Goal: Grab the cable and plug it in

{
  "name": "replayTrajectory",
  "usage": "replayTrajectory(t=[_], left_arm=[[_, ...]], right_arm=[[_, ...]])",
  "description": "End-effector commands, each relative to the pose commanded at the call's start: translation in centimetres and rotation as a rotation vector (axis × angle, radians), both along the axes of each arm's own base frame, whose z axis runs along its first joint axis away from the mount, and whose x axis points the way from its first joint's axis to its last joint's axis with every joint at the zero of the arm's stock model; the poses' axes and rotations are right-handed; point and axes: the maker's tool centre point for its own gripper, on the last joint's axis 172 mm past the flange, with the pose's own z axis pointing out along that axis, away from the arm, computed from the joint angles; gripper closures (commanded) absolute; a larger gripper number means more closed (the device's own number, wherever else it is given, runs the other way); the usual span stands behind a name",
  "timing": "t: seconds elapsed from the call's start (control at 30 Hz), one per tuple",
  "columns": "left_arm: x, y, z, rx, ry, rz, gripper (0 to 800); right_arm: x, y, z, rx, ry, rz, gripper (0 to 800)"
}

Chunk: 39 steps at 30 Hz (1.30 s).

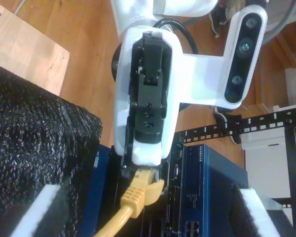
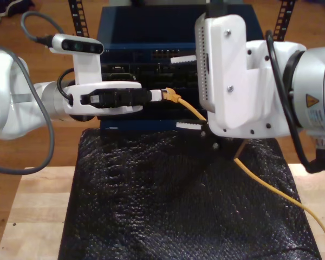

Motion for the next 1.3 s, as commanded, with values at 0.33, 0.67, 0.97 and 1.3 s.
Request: replayTrajectory(t=[0.33, 0.67, 0.97, 1.3], left_arm=[[-0.47, 0.24, 0.35, -0.015, 0.000, -0.017, 795], [-0.63, 0.23, 0.33, -0.001, 0.037, -0.040, 792], [-0.71, 0.26, 0.35, -0.002, 0.040, -0.043, 789], [-0.68, 0.27, 0.31, -0.002, 0.041, -0.043, 787]], right_arm=[[0.68, -0.22, 0.20, 0.019, -0.025, -0.023, 318], [0.00, 0.44, 0.01, 0.017, -0.022, -0.001, 367], [-0.06, 0.48, -0.37, 0.014, -0.017, 0.001, 396], [-0.04, 0.47, -0.33, 0.016, -0.016, -0.001, 459]])
